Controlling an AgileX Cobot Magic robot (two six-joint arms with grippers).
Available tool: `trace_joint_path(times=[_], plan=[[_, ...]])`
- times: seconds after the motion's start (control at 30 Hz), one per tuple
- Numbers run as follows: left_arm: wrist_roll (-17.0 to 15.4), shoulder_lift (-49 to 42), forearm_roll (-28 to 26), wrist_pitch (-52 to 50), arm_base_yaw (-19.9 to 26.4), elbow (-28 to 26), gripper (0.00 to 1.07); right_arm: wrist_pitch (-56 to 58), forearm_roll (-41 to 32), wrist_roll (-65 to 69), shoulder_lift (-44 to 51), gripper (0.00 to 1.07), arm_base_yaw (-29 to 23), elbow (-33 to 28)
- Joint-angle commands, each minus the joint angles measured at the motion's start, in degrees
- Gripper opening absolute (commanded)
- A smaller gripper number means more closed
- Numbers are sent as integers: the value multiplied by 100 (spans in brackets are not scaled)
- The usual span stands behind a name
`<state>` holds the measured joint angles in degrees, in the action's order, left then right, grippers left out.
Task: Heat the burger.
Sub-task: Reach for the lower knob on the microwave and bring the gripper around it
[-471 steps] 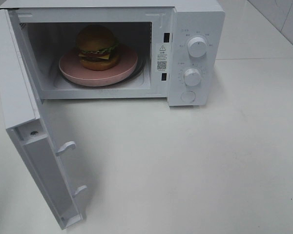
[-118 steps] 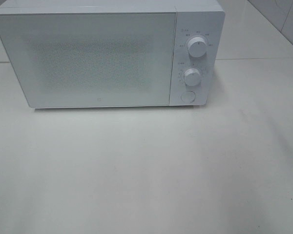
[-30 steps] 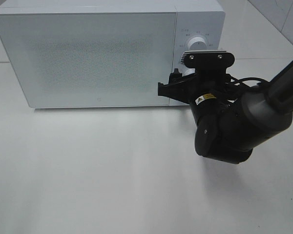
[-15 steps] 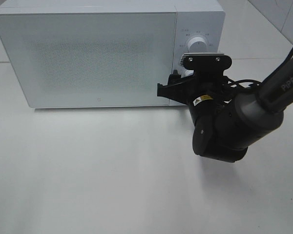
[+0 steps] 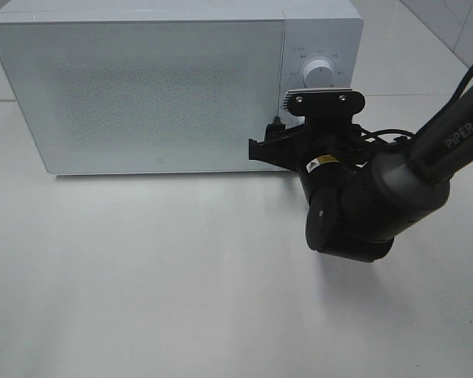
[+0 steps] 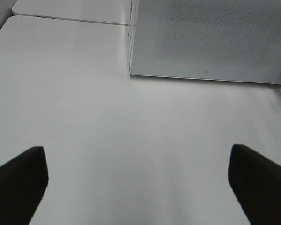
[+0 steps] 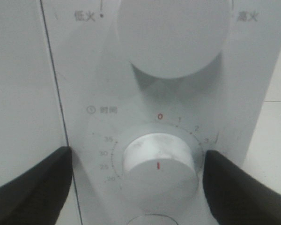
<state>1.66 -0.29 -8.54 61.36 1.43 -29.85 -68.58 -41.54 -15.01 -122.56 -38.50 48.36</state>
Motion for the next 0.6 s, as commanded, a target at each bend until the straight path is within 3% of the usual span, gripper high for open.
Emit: trace_joint_path(times=[0.03, 0.6], plan=[[-34, -109, -17, 0, 23, 29, 98, -430, -241, -178, 109, 73, 34, 97], [-34, -109, -17, 0, 23, 29, 98, -619, -481, -195, 143, 72, 17, 97]])
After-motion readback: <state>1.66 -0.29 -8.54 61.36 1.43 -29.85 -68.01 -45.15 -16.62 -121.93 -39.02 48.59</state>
